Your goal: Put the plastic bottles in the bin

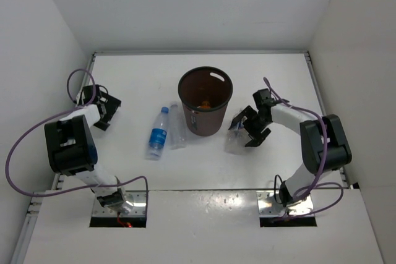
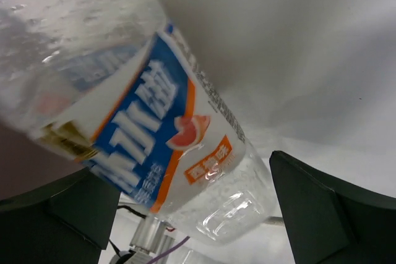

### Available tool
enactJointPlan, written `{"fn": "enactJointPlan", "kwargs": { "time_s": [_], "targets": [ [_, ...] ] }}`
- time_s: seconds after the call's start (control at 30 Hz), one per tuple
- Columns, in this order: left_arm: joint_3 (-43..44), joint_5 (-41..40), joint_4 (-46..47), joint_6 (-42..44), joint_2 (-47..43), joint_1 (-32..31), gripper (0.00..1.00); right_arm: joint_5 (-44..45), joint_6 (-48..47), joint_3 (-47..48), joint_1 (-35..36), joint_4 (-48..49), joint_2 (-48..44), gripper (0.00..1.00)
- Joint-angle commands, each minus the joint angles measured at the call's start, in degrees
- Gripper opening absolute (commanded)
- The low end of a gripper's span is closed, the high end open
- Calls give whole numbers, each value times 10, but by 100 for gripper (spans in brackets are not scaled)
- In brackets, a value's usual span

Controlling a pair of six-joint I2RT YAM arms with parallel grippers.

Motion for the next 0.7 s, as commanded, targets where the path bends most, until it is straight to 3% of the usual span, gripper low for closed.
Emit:
{"fn": "enactJointPlan", "kwargs": {
  "time_s": [0.0, 0.07, 0.2, 0.4, 0.67],
  "targets": [
    [-3, 4, 11, -6, -5, 8, 100, 8, 26, -8, 5, -10, 9, 97],
    [-3, 4, 11, -6, -5, 8, 100, 3, 39, -26, -2, 2, 3, 91],
    [-3, 4, 11, -6, -10, 8, 100, 14, 45, -36, -2, 2, -19, 68],
    [-3, 4, 11, -6, -10, 8, 100, 89, 40, 24, -8, -70, -63, 40],
    [-3, 4, 11, -6, -10, 8, 100, 171, 23, 119, -13, -145, -108, 24]
  ]
}}
